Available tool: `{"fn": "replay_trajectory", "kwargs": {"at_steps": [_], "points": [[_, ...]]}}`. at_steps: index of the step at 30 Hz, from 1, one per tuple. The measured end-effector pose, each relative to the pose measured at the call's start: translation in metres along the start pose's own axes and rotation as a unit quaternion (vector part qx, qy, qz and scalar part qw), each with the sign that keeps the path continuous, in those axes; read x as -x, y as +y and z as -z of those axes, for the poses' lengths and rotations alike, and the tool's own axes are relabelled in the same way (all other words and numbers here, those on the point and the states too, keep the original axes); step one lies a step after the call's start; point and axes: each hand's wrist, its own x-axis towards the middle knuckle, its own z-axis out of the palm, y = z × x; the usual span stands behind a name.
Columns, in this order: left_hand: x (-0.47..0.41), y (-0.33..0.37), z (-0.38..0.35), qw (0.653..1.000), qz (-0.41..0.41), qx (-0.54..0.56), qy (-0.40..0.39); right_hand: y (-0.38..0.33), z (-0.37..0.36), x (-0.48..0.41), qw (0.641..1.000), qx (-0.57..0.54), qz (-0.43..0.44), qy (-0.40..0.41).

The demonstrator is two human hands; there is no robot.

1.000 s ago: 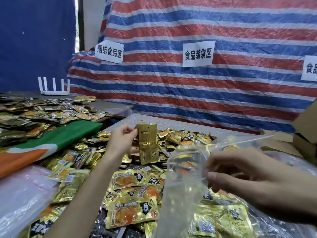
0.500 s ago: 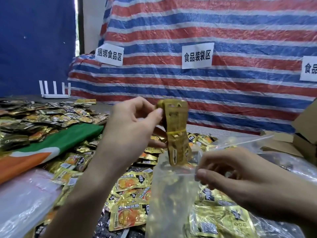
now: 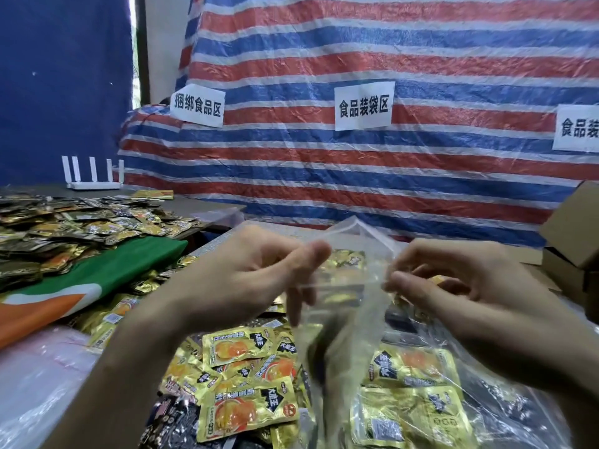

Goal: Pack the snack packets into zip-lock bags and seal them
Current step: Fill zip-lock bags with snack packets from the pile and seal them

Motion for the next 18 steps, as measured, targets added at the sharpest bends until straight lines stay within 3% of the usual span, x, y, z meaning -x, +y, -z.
{"fn": "replay_trajectory", "kwargs": {"at_steps": [3, 7, 9, 13, 18], "points": [[0.008, -0.007, 0.014, 0.997, 0.01, -0.019, -0.071, -0.001, -0.004, -0.001, 0.997, 0.016, -0.028, -0.068], [0.013, -0.014, 0.027, 0.998, -0.008, 0.039, -0.057, -0.001, -0.003, -0.001, 0.995, 0.015, -0.039, -0.086], [0.012, -0.021, 0.03, 0.997, 0.004, 0.073, -0.017, 0.0, -0.001, 0.0, 0.995, 0.016, -0.04, -0.086], [-0.01, -0.058, 0.02, 0.99, 0.052, 0.028, 0.131, 0.002, 0.002, 0.0, 0.995, 0.021, -0.039, -0.089], [-0.04, -0.143, -0.03, 0.944, 0.2, -0.148, 0.217, 0.002, 0.003, -0.001, 0.994, 0.015, -0.044, -0.101]]}}
